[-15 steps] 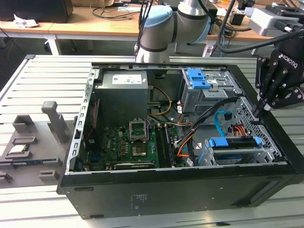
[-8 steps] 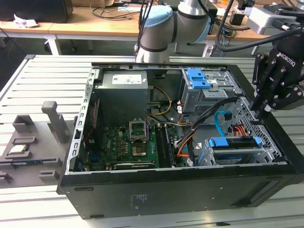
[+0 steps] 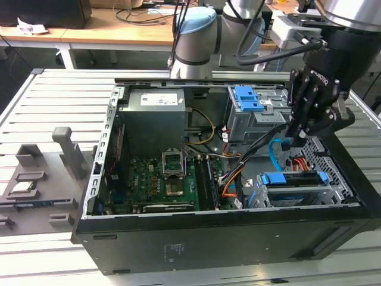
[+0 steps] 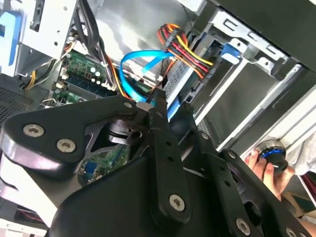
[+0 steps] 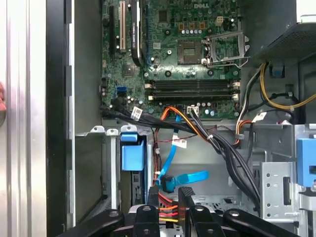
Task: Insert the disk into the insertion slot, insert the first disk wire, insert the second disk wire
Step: 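Insert the second disk wire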
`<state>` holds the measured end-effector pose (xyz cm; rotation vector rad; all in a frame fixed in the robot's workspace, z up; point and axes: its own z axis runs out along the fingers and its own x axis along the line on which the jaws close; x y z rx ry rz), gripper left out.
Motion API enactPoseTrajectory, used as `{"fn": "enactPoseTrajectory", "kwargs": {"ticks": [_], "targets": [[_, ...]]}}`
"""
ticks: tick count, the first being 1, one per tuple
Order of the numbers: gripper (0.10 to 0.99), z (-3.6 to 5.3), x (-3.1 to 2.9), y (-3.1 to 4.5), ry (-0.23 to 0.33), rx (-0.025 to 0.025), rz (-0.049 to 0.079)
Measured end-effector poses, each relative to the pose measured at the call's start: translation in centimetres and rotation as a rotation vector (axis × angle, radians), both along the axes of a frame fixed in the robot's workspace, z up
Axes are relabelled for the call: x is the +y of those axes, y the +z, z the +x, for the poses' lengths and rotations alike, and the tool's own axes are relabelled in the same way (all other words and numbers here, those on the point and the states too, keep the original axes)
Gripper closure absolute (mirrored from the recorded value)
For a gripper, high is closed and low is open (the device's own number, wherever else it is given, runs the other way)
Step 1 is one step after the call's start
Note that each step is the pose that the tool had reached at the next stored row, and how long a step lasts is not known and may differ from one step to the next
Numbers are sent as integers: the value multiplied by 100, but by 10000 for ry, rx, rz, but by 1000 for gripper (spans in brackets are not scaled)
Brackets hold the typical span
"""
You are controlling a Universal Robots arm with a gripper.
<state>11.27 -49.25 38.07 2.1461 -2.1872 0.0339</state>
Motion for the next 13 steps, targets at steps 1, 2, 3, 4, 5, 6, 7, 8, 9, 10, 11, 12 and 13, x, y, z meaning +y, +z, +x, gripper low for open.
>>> {"fn": "enactPoseTrajectory", "kwargs": {"ticks": [1,2,3,4,5,6,7,8,9,10,11,12,13], "targets": [[784,-29,0,-4,1,0,0],[784,-54,0,-8,4,0,1],[784,-87,0,-15,14,1,-1],[784,-112,0,-29,29,0,1],[784,-132,0,-50,52,0,2],[784,-144,0,-67,72,0,2],[784,-152,0,-85,103,0,1],[784,-151,0,-88,135,0,-9],[784,-151,0,-88,135,0,-10],[784,-151,0,-88,135,0,-12],[784,-152,0,-88,134,1,-12],[925,-152,0,-89,134,0,-17],[925,-152,0,-89,134,0,-18]]}}
